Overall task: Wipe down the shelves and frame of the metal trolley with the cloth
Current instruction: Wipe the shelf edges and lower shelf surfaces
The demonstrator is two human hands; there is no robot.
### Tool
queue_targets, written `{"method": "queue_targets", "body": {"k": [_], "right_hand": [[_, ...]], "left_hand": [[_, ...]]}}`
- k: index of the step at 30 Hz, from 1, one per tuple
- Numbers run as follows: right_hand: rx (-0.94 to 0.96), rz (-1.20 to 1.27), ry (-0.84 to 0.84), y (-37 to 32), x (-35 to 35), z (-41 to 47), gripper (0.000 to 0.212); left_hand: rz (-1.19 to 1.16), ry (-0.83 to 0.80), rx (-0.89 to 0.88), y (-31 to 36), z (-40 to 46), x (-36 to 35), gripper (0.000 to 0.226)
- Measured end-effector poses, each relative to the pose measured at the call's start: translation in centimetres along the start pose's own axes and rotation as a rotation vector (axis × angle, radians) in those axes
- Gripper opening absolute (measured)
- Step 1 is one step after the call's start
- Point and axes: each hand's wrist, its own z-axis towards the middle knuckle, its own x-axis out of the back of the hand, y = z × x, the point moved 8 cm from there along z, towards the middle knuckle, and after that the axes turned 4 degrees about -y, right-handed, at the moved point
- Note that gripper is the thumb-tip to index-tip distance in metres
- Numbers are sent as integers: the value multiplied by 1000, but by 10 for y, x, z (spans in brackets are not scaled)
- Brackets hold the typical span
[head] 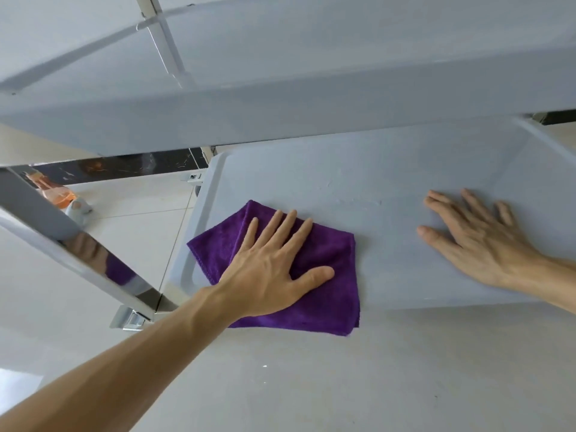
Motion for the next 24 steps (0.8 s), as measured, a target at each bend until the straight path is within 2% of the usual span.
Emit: {"method": "queue_targets", "body": {"k": [3,8,11,13,19,24], "right_hand": [[3,-16,-6,-1,0,-2,96],[-1,-33,10,0,-1,-1,84],[-1,-31,-1,-3,-3,-3,91],[-4,-27,-14,-7,-4,-3,96],[5,-30,-8,-21,-6,1,82],[21,-15,-10,-23,-8,3,85]], "left_hand": [[-8,-17,-18,-17,-8,4,82],[-20,14,379,-87,-1,15,84],[-93,27,569,-119,13,19,87],[-122,10,622,-131,25,20,88],[-54,-10,605,-105,67,17,90],[-27,-21,311,-10,103,6,91]]}}
